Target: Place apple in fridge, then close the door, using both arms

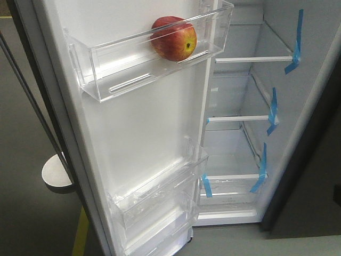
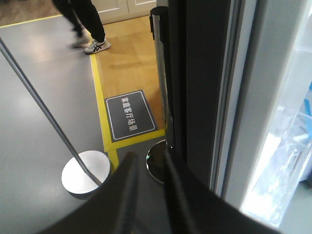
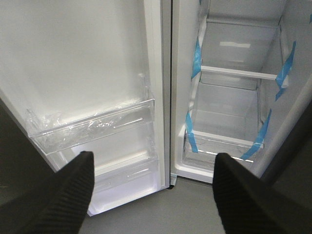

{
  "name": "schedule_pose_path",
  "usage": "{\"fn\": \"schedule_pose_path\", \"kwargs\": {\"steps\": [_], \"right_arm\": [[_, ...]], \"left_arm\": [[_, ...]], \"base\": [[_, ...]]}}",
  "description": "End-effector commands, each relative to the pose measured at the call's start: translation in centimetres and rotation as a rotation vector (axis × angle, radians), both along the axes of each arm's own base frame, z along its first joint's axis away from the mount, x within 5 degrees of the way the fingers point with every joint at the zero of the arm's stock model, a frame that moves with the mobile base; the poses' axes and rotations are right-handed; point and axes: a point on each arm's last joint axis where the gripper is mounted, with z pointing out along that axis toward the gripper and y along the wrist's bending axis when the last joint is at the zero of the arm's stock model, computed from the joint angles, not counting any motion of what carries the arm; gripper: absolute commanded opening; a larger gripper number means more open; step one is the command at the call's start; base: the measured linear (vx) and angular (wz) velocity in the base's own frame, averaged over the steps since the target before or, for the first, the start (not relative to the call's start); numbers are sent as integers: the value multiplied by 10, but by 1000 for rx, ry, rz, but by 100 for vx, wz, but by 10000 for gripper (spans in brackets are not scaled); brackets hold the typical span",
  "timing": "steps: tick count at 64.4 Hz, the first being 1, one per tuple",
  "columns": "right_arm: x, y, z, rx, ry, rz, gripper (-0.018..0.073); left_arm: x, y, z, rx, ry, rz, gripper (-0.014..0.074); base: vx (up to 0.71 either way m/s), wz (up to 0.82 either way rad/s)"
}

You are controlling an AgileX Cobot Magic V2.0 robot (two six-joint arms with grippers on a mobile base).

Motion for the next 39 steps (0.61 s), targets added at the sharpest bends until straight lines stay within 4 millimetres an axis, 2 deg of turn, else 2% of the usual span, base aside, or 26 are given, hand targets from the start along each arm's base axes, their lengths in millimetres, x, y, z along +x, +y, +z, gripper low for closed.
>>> {"fn": "schedule_pose_path", "kwargs": {"steps": [1, 8, 16, 30, 39], "right_arm": [[3, 0, 12, 15, -79, -8, 490], [3, 0, 12, 15, -79, -8, 490], [3, 0, 12, 15, -79, -8, 490], [3, 0, 12, 15, -79, -8, 490], [3, 0, 12, 15, -79, -8, 490]], "left_arm": [[1, -1, 16, 6, -95, -16, 337], [2, -1, 17, 4, -101, -16, 510], [2, -1, 16, 5, -98, -16, 604], [2, -1, 17, -77, -99, 17, 587], [6, 4, 29, -95, -230, 71, 557]], "base": [[0, 0], [0, 0], [0, 0], [0, 0], [0, 0]]}}
